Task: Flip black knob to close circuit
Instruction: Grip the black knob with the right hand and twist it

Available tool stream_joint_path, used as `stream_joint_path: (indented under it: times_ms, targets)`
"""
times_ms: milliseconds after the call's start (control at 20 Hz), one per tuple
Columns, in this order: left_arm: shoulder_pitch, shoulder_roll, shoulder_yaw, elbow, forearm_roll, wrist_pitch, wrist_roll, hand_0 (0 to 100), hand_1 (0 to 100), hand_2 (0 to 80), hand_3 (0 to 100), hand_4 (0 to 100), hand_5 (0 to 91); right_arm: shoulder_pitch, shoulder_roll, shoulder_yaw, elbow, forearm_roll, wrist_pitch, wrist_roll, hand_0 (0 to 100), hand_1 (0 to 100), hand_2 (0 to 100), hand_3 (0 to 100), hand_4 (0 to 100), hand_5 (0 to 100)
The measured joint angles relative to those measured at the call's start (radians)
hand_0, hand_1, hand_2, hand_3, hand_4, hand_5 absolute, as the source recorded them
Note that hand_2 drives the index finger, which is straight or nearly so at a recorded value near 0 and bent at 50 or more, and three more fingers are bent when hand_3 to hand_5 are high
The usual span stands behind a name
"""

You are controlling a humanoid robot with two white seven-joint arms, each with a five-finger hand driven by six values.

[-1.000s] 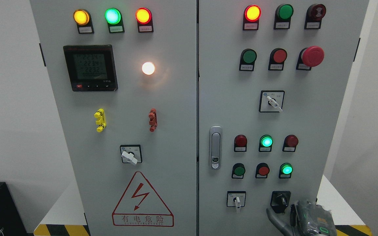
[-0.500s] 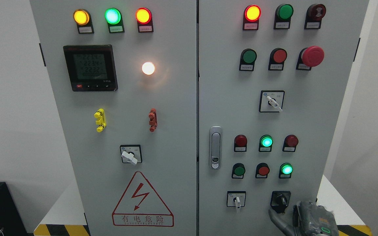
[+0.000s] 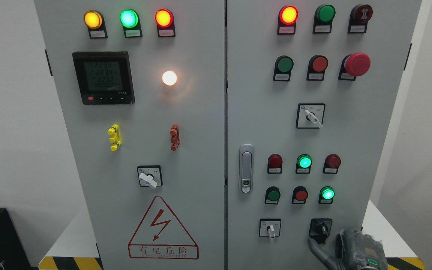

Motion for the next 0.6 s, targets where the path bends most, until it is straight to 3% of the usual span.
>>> stream_joint_path:
  times_ms: [600]
  targets:
    - [0.000,0.000,0.000,0.000,0.000,0.000,0.000,12,56,0.0,0,0,0.0,-0.011,-0.002,-0.011,0.011,0.000,0.006,0.001,0,5,87,100,91,95]
